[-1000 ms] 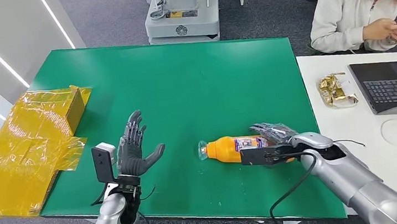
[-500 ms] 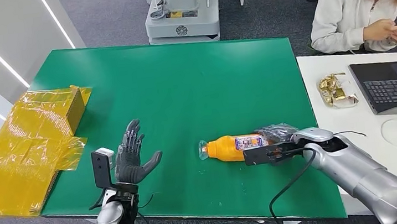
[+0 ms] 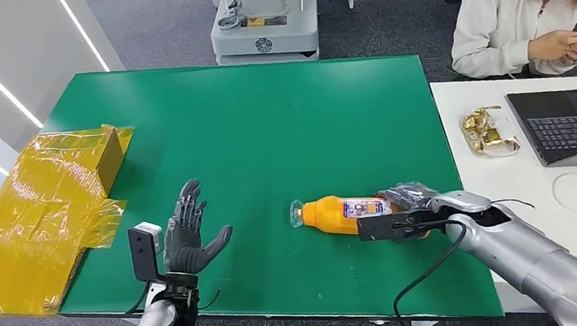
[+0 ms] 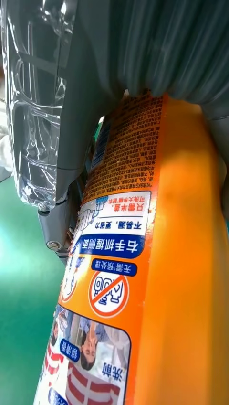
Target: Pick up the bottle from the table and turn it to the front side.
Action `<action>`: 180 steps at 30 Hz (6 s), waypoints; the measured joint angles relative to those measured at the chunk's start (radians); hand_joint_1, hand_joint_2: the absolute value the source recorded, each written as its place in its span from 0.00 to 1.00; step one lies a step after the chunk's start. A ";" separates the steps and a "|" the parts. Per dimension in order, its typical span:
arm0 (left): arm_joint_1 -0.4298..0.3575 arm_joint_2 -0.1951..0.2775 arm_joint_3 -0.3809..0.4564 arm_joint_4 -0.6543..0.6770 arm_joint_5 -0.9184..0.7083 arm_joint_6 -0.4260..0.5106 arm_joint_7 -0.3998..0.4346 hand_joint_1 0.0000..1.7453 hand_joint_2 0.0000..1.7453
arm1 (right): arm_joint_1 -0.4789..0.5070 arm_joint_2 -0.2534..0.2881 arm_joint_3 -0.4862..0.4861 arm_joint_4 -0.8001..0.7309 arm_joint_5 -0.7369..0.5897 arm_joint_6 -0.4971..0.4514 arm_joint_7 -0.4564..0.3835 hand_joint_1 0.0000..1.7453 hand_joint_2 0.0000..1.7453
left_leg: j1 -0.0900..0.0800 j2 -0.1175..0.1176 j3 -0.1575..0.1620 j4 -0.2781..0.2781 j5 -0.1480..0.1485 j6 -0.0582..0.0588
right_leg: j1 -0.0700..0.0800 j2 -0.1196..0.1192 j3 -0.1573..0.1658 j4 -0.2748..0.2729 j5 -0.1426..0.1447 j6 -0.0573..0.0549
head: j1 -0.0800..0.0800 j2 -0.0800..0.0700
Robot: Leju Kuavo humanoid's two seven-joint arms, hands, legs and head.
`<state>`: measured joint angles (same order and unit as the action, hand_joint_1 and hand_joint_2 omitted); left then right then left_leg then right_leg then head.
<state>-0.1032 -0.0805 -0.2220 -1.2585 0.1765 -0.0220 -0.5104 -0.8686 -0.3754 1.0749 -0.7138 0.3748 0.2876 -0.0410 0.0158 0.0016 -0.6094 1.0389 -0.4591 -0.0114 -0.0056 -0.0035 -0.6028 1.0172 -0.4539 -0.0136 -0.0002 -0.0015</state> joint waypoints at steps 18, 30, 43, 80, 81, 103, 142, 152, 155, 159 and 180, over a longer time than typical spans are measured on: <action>-0.068 0.000 -0.025 -0.004 -0.052 0.037 0.018 0.00 1.00 | 0.543 0.070 -0.421 -0.375 -0.298 -0.439 -0.276 1.00 1.00 | 0.001 -0.006 -0.003 -0.001 0.000 0.000 | 0.002 -0.006 0.000 0.000 -0.002 0.000 | 0.000 0.000; -0.096 -0.001 -0.046 -0.004 -0.062 0.036 0.029 0.00 1.00 | 0.719 0.125 -0.608 -0.541 -0.269 -0.456 -0.271 1.00 1.00 | 0.001 -0.004 -0.002 -0.001 -0.001 0.000 | 0.001 -0.004 -0.001 0.000 -0.002 0.000 | 0.000 0.000; -0.264 0.004 -0.116 0.060 0.100 -0.257 0.146 0.00 1.00 | 0.654 0.264 -0.684 -0.485 -0.224 -0.430 -0.379 1.00 1.00 | 0.001 -0.003 -0.002 -0.001 0.001 0.000 | 0.001 -0.003 -0.001 0.000 -0.001 0.000 | 0.000 0.000; -0.520 0.067 -0.269 0.230 0.449 -0.410 0.340 0.00 1.00 | 0.389 0.282 -0.529 -0.190 -0.224 -0.441 -0.381 1.00 1.00 | 0.001 -0.003 -0.003 -0.001 0.001 0.000 | 0.001 -0.003 -0.001 0.000 0.000 0.000 | 0.000 0.000; -0.520 0.072 -0.270 0.218 0.428 -0.390 0.333 0.00 1.00 | 0.385 0.278 -0.525 -0.186 -0.233 -0.437 -0.373 1.00 1.00 | 0.001 -0.003 -0.003 -0.001 0.001 0.000 | 0.001 -0.003 -0.001 0.000 0.000 0.000 | 0.000 0.000; -0.474 0.073 -0.288 0.104 0.385 -0.357 0.312 0.00 1.00 | 0.347 0.279 -0.480 -0.174 -0.306 -0.426 -0.378 1.00 1.00 | 0.001 -0.003 -0.003 -0.001 0.001 0.000 | 0.001 -0.003 -0.001 0.000 0.000 0.000 | 0.000 0.000; -0.551 0.031 -0.334 0.209 0.429 -0.320 0.326 1.00 1.00 | 0.261 0.383 -0.442 -0.034 -0.253 -0.448 -0.378 0.94 1.00 | 0.001 -0.002 -0.002 0.000 0.001 0.000 | 0.001 -0.003 -0.001 0.000 0.000 0.000 | 0.000 0.000; -0.546 0.032 -0.335 0.215 0.486 -0.318 0.346 1.00 1.00 | 0.303 0.349 -0.464 -0.089 -0.300 -0.471 -0.400 0.00 1.00 | 0.001 -0.003 -0.003 0.000 0.001 0.000 | 0.001 -0.003 -0.001 0.000 0.000 0.000 | 0.000 0.000; -0.547 0.033 -0.335 0.221 0.479 -0.296 0.337 1.00 1.00 | 0.328 0.325 -0.478 -0.130 -0.325 -0.481 -0.408 0.00 1.00 | 0.001 -0.003 -0.003 0.000 0.001 0.000 | 0.001 -0.003 -0.001 0.000 0.000 0.000 | 0.000 0.000; -0.559 0.036 -0.336 0.244 0.397 -0.227 0.285 1.00 1.00 | 0.362 0.296 -0.494 -0.185 -0.340 -0.494 -0.410 0.00 1.00 | 0.001 -0.002 -0.003 0.000 0.001 0.000 | 0.001 -0.002 -0.001 0.000 0.000 0.000 | 0.000 0.000; -0.671 0.141 -0.355 0.365 -0.974 0.503 0.236 1.00 1.00 | 0.536 0.240 -0.537 -0.570 -0.252 -0.530 -0.378 0.00 1.00 | 0.001 -0.002 -0.002 0.000 0.001 0.000 | 0.001 -0.002 -0.001 0.000 0.000 0.000 | 0.000 0.000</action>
<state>-0.7742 0.0608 -0.5773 -0.8932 -0.7973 0.4807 -0.2747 -0.3325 -0.1358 0.5378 -1.2834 0.1229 -0.2426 -0.4189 0.0167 -0.0001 -0.6118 1.0388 -0.4577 -0.0113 -0.0043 -0.0055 -0.6042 1.0174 -0.4540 -0.0137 -0.0003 -0.0015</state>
